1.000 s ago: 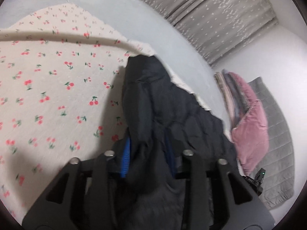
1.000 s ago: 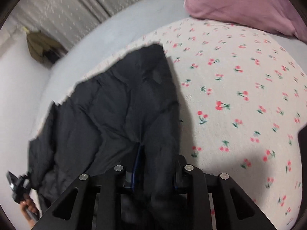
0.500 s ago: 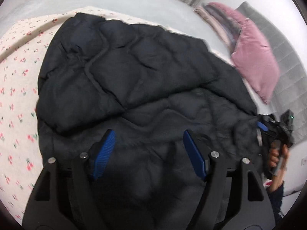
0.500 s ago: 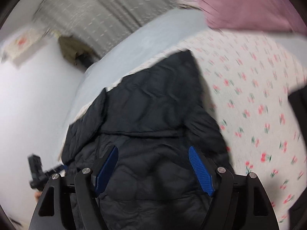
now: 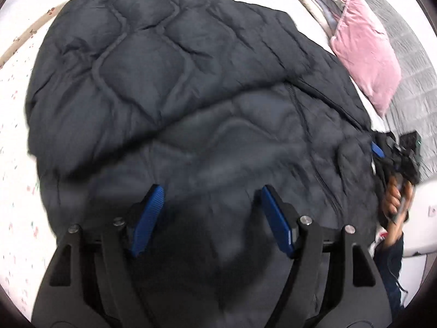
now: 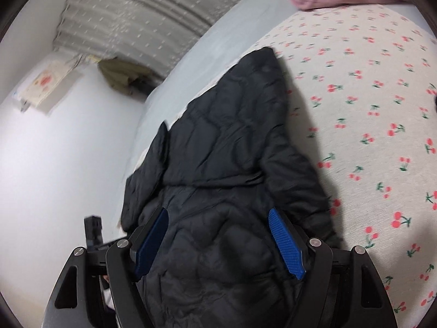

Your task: Fold large clothes

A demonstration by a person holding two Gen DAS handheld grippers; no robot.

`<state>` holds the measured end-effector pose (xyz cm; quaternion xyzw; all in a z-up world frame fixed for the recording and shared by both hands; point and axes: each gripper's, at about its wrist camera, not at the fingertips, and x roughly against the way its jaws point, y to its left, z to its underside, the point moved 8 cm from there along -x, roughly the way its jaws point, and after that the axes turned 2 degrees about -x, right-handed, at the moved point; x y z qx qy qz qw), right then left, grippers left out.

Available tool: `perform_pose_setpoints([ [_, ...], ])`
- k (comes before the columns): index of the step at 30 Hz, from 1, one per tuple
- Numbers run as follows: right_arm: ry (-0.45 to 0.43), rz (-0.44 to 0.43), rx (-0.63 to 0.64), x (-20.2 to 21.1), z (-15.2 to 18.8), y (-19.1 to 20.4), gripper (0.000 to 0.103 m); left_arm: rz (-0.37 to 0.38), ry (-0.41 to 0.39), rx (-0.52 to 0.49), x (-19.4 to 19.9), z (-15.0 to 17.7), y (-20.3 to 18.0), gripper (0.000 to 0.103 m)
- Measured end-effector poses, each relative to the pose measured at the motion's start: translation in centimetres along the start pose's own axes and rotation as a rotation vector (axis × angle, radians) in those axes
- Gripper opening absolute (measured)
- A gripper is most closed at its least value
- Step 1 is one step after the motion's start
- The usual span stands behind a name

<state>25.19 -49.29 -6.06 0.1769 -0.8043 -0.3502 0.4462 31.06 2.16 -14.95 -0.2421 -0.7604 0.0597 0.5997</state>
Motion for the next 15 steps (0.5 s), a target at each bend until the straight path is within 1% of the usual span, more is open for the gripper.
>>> perform_pose_setpoints([
  [2,0.016,0.008,0.049,-0.1,0.4,0.9,0.077,0.000,0.005,-0.040,1.2,1.6,-0.5,0.074],
  [4,0.028,-0.004,0.078,-0.1,0.8,1.6,0.077,0.001,0.016,-0.102,2.5,3.9,-1.8,0.074],
  [5,0.030,-0.002,0.085,-0.1,0.9,1.8,0.077,0.001,0.014,-0.114,2.9,4.7,-2.2,0.074],
  [7,0.037,0.003,0.110,-0.1,1.4,2.5,0.077,0.034,-0.003,-0.113,3.6,7.1,-3.1,0.074],
  [10,0.049,0.013,0.177,0.0,2.2,3.9,0.077,0.032,-0.026,-0.130,4.0,10.6,-4.3,0.074],
  [13,0.054,0.029,0.235,0.2,2.9,5.0,0.077,0.111,-0.025,-0.127,4.1,13.7,-5.9,0.074],
  [15,0.057,0.037,0.252,0.3,3.1,5.4,0.077,0.123,-0.027,-0.125,4.2,15.3,-6.5,0.074],
])
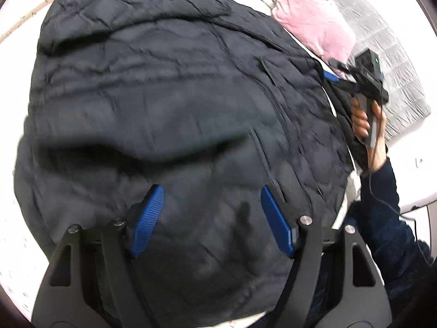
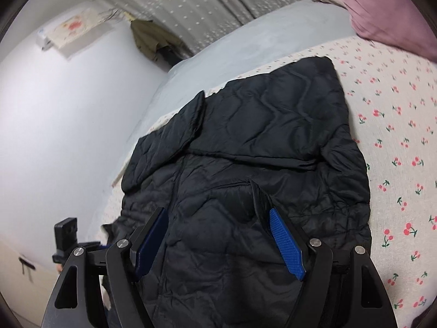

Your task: Fold large clothes

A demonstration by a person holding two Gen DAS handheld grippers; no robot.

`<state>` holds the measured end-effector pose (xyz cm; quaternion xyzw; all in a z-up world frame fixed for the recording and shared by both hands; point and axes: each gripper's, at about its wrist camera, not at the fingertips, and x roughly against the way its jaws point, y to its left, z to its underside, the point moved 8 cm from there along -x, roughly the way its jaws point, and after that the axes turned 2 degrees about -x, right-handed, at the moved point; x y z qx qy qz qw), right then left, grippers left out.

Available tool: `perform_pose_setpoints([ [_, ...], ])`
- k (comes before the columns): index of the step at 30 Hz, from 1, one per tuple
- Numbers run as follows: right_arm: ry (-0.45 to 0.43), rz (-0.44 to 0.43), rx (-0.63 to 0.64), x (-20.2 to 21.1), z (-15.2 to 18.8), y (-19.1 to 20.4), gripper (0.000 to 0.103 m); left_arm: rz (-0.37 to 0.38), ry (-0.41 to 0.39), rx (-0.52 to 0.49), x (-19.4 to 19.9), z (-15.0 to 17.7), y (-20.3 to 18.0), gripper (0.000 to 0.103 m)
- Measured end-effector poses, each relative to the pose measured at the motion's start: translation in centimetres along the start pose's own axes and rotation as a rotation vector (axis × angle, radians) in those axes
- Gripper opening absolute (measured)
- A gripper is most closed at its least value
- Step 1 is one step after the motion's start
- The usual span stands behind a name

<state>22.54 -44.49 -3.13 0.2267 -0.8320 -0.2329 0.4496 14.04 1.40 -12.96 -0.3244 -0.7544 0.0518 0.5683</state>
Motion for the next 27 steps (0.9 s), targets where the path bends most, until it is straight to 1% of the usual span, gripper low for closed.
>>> perform_pose_setpoints([
  [2,-0.003,-0.005,0.018,0.2,0.0,0.5,0.077,0.007,-0.014,0.024,0.3,0.3,-0.3,0.074],
  [3,-0.007,-0.015,0.028,0.5,-0.1,0.8,0.077,0.026,-0.034,0.043,0.8,0.2,-0.5,0.074],
  [5,-0.011,-0.024,0.035,0.7,0.0,1.1,0.077,0.046,-0.083,0.077,1.5,-0.6,-0.9,0.074],
  [6,-0.016,-0.015,0.037,0.8,-0.1,1.2,0.077,0.060,-0.131,0.095,2.6,-1.4,-1.2,0.074],
  [8,-0.035,0.020,0.033,0.8,-0.4,0.9,0.077,0.069,-0.202,0.125,4.2,-3.0,-1.5,0.074],
  [10,-0.041,0.053,0.014,0.3,-0.7,0.1,0.077,0.059,-0.256,0.173,5.0,-4.8,-1.6,0.074],
  [12,-0.049,0.086,0.000,0.0,-1.0,-0.7,0.077,0.059,-0.280,0.236,5.2,-6.2,-1.4,0.075],
  [13,-0.054,0.107,-0.010,-0.5,-1.2,-1.3,0.077,0.056,-0.300,0.287,4.7,-7.3,-1.0,0.077],
  [15,-0.057,0.141,-0.006,-1.5,-1.4,-1.9,0.076,0.031,-0.313,0.331,3.7,-8.5,0.3,0.078],
  [16,-0.053,0.160,0.014,-2.0,-1.3,-2.0,0.069,0.003,-0.297,0.380,2.0,-8.8,1.6,0.078],
  [17,-0.042,0.182,0.047,-2.4,-1.2,-2.1,0.042,-0.018,-0.280,0.410,0.6,-8.5,2.6,0.078],
  [18,-0.026,0.201,0.068,-2.7,-1.1,-2.1,0.027,-0.032,-0.255,0.445,-0.9,-7.9,3.6,0.077],
  [19,-0.007,0.229,0.091,-2.8,-0.9,-2.0,0.013,-0.029,-0.235,0.477,-2.1,-7.3,4.2,0.077],
  [20,-0.002,0.233,0.113,-2.7,-0.7,-1.8,0.013,-0.024,-0.224,0.489,-2.7,-6.7,4.6,0.077],
  [21,-0.002,0.216,0.163,-2.0,-0.4,-0.9,0.012,-0.027,-0.221,0.484,-2.9,-6.4,4.6,0.077],
  [24,-0.003,0.204,0.292,-0.1,0.5,1.1,0.012,-0.068,-0.236,0.454,-1.7,-5.6,4.4,0.077],
  [25,0.007,0.201,0.341,0.6,1.2,1.9,0.012,-0.080,-0.238,0.459,-1.4,-5.3,4.5,0.077],
  [27,0.050,0.212,0.427,1.5,3.1,2.8,0.012,-0.075,-0.231,0.476,-1.4,-4.7,4.8,0.077],
])
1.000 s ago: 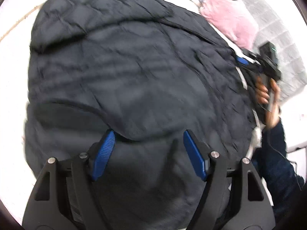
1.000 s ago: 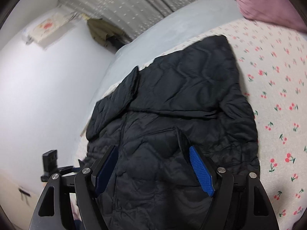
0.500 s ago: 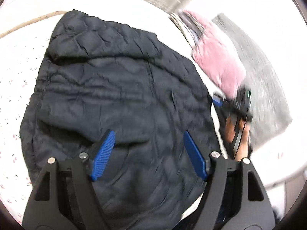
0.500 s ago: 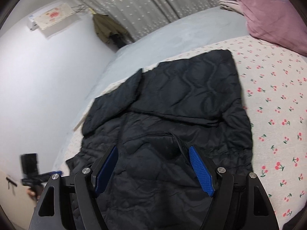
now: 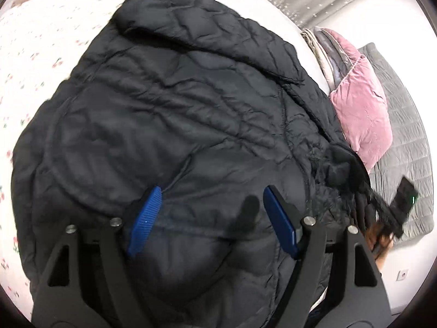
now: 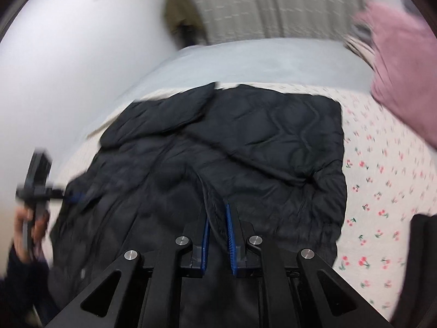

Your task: Fold large clothes

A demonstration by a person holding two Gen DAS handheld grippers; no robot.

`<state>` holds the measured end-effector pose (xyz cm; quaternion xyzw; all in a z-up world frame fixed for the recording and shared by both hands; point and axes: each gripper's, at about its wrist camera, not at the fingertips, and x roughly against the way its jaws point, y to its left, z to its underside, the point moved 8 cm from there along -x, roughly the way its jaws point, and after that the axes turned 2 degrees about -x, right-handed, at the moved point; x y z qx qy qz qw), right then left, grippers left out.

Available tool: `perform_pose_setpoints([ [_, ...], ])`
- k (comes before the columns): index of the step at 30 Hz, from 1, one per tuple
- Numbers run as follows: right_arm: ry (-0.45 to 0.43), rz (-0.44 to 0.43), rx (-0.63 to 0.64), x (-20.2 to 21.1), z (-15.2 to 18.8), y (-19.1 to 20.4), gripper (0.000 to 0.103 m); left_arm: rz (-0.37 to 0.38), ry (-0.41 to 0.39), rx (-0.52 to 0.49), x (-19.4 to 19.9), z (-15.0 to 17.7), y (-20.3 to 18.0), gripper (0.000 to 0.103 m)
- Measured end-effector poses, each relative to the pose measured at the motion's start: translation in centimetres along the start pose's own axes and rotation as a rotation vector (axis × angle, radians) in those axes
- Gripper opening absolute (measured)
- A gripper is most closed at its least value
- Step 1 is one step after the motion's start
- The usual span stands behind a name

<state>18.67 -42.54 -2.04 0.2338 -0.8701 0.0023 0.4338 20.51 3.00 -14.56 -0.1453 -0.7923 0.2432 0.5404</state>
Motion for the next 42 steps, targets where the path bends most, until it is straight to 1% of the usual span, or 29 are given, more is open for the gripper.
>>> perform_pose_setpoints([
  [1,0.043,0.011,0.063,0.3,1.3,0.8,0.012,0.014,0.012,0.013,-0.1,0.2,0.3,0.077],
  [2,0.087,0.029,0.112,0.5,2.6,1.4,0.015,0.021,0.017,0.017,-0.2,0.2,0.5,0.077],
  [3,0.148,0.072,0.174,0.4,4.3,1.7,0.016,0.028,0.020,0.021,-0.2,0.3,0.6,0.077],
  [4,0.217,0.140,0.237,0.3,6.1,1.5,0.016,0.035,0.023,0.027,-0.2,0.2,0.7,0.077],
  [5,0.264,0.190,0.275,0.1,7.4,1.3,0.021,0.037,0.023,0.029,-0.2,0.3,0.8,0.077],
  [6,0.295,0.217,0.293,0.1,8.5,1.0,0.022,0.037,0.024,0.028,-0.1,0.5,0.8,0.077],
  [8,0.304,0.204,0.284,1.1,9.1,1.2,0.023,0.031,0.024,0.019,0.3,0.5,0.8,0.077],
  [9,0.282,0.198,0.283,1.7,8.9,1.4,0.023,0.028,0.022,0.013,0.5,0.6,0.8,0.077],
  [10,0.221,0.186,0.285,3.0,8.1,2.2,0.026,0.026,0.019,0.010,0.6,0.6,0.7,0.077],
  [12,0.077,0.097,0.293,5.6,6.0,4.5,0.042,0.025,0.014,0.002,0.8,0.6,0.6,0.077],
  [13,0.017,0.065,0.298,6.4,5.1,5.5,0.066,0.025,0.008,0.000,0.9,0.6,0.6,0.077],
  [14,-0.063,0.044,0.293,7.0,3.8,6.5,0.082,0.023,0.003,-0.005,1.0,0.7,0.5,0.077],
  [15,-0.104,0.046,0.277,6.7,2.7,7.0,0.082,0.019,0.001,-0.011,0.9,0.7,0.3,0.077],
  [16,-0.107,0.084,0.251,5.6,1.8,6.9,0.081,0.008,0.000,-0.025,0.8,0.9,0.2,0.077],
  [17,-0.092,0.126,0.232,4.3,1.2,6.7,0.081,-0.005,-0.001,-0.036,0.7,0.9,0.0,0.077],
  [18,-0.047,0.199,0.197,1.9,0.7,6.0,0.080,-0.016,0.000,-0.043,0.6,1.1,-0.1,0.077],
  [19,-0.013,0.222,0.177,0.4,0.7,5.8,0.078,-0.030,0.002,-0.054,0.3,1.2,-0.2,0.077],
  [20,0.047,0.225,0.151,-1.8,1.2,5.5,0.072,-0.038,0.005,-0.058,0.2,1.3,-0.1,0.077],
  [22,0.173,0.223,0.123,-5.0,3.1,5.0,0.064,-0.045,0.013,-0.058,-0.2,1.4,0.1,0.077],
  [24,0.266,0.232,0.113,-7.7,4.9,4.8,0.064,-0.050,0.017,-0.059,-0.5,1.5,0.4,0.077],
  [25,0.295,0.231,0.117,-8.8,5.7,4.3,0.064,-0.054,0.020,-0.061,-0.7,1.6,0.4,0.077],
  [27,0.298,0.206,0.089,-9.8,6.6,3.8,0.064,-0.070,0.023,-0.074,-1.1,1.8,0.4,0.077],
  [29,0.298,0.189,0.052,-9.8,6.6,3.5,0.064,-0.105,0.020,-0.106,-1.3,1.9,0.2,0.077],
  [32,0.295,0.208,0.047,-9.4,6.7,3.5,0.064,-0.135,0.004,-0.132,-1.1,2.1,-0.1,0.077],
  [34,0.276,0.214,0.046,-8.2,6.4,4.0,0.064,-0.139,-0.016,-0.141,-0.6,2.1,-0.3,0.077],
  [36,0.210,0.178,0.037,-6.1,5.8,5.0,0.064,-0.147,-0.047,-0.152,0.1,2.1,-0.5,0.077],
  [37,0.182,0.166,0.024,-5.2,5.7,5.3,0.064,-0.168,-0.076,-0.167,0.8,2.0,-0.5,0.077],
  [40,0.150,0.197,-0.034,-3.5,6.1,4.5,0.064,-0.227,-0.133,-0.205,2.2,2.0,-0.6,0.077],
  [42,0.141,0.224,-0.070,-2.4,6.7,3.9,0.064,-0.241,-0.156,-0.217,2.9,2.0,-0.7,0.077],
])
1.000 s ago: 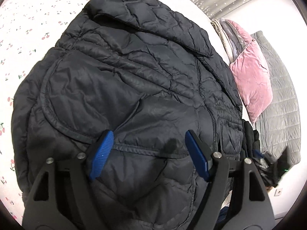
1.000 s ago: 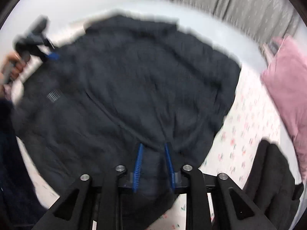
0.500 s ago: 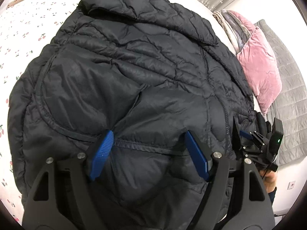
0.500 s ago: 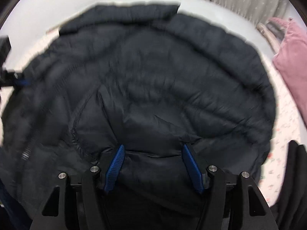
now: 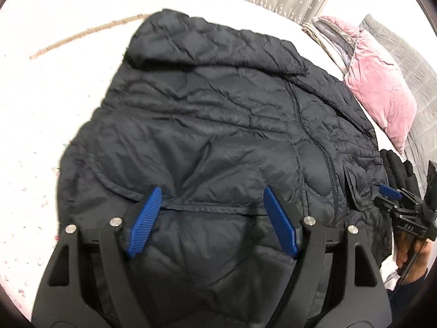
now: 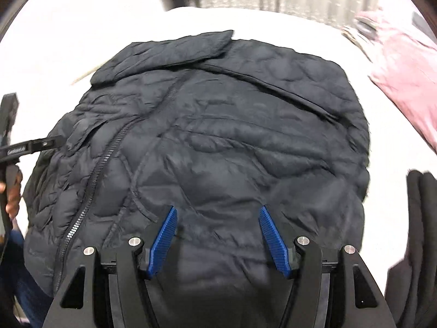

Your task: Fold large clothes

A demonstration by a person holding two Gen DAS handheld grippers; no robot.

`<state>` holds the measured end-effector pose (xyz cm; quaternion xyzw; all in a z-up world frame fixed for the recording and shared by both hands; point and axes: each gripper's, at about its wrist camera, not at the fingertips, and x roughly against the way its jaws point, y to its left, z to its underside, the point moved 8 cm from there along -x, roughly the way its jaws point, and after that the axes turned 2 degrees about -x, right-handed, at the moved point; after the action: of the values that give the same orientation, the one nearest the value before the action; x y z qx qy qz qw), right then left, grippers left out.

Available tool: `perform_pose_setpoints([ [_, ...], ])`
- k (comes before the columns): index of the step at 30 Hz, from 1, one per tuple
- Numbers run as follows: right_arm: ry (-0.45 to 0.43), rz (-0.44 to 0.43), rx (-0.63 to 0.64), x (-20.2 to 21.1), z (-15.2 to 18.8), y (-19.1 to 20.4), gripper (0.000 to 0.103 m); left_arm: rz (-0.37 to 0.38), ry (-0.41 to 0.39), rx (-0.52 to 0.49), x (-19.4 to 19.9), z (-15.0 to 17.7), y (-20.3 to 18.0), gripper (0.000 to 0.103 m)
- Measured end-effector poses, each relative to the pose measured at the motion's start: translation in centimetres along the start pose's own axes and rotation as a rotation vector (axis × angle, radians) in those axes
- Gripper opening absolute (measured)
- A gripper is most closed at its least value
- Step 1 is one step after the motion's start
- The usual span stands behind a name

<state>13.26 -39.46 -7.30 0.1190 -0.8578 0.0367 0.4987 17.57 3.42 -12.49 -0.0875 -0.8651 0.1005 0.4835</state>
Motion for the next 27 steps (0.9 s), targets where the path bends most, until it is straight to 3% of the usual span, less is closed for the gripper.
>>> perform_pose_setpoints([
  [7,-0.065,0.026,-0.141,4.4,3.0,-3.5,0.064,-0.036,-0.028,0.011,2.1,0.8,2.9,0.077],
  [11,-0.071,0.058,-0.246,5.6,5.6,-5.7,0.064,-0.029,-0.022,0.079,3.3,1.6,5.8,0.077],
  [19,-0.066,-0.022,-0.561,8.0,12.7,-11.1,0.065,0.070,0.044,0.341,5.2,6.1,14.2,0.077],
  [21,-0.046,-0.039,-0.603,8.2,14.2,-11.5,0.065,0.097,0.049,0.370,5.6,7.3,14.7,0.077],
  [25,0.008,-0.091,-0.677,7.4,16.3,-11.5,0.065,0.237,0.077,0.427,5.9,9.9,14.3,0.077],
  [27,0.022,-0.115,-0.687,7.1,16.6,-11.1,0.065,0.251,0.080,0.429,5.9,10.5,14.1,0.075],
])
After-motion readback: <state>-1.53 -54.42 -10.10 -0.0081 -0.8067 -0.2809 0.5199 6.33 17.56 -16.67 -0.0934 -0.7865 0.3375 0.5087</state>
